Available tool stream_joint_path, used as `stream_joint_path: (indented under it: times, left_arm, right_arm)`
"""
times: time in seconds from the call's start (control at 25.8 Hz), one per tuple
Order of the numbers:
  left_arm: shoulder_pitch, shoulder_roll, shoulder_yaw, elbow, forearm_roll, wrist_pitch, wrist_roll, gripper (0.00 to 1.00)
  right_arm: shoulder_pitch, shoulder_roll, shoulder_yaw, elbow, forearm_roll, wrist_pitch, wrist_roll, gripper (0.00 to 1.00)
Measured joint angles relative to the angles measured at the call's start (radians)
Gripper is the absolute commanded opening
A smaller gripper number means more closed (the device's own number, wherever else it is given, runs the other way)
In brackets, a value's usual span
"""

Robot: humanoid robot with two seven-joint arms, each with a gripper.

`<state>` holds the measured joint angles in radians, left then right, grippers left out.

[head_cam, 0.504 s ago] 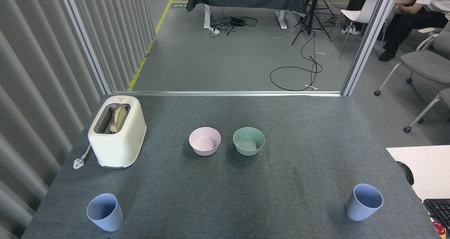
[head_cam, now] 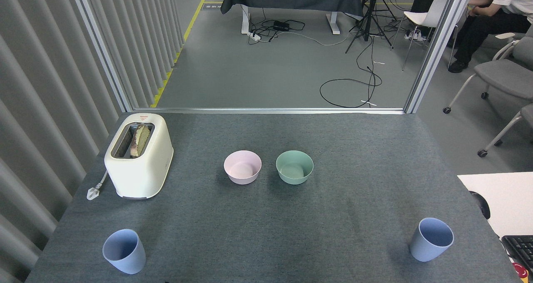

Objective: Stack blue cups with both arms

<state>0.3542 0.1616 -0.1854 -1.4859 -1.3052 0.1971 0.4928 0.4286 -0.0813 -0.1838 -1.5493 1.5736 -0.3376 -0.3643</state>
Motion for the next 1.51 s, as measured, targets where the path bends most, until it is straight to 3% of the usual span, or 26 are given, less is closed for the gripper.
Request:
stream_joint_path:
  times: [0.19, 0.43, 1.05, 1.51]
  left_arm:
    - [-0.01, -0.014, 0.011, 0.018, 0.061, 0.092, -0.001, 1.0]
    - [-0.039, -0.015, 0.019, 0.029, 0.156, 0.12, -0.001, 1.0]
    - [-0.14, -0.002, 0.019, 0.133, 0.162, 0.123, 0.003, 0.99]
    - [-0.148, -0.002, 0.02, 0.139, 0.164, 0.136, 0.023, 1.0]
  right_arm:
    - [0.0, 0.0, 0.001, 0.001, -0.001, 0.0, 0.003, 1.0]
    - [0.0, 0.0, 0.001, 0.002, -0.001, 0.0, 0.002, 1.0]
    - [-0.001, -0.002, 0.001, 0.006, -0.001, 0.002, -0.001, 1.0]
    - [-0.001, -0.002, 0.001, 0.006, -0.001, 0.002, -0.001, 1.0]
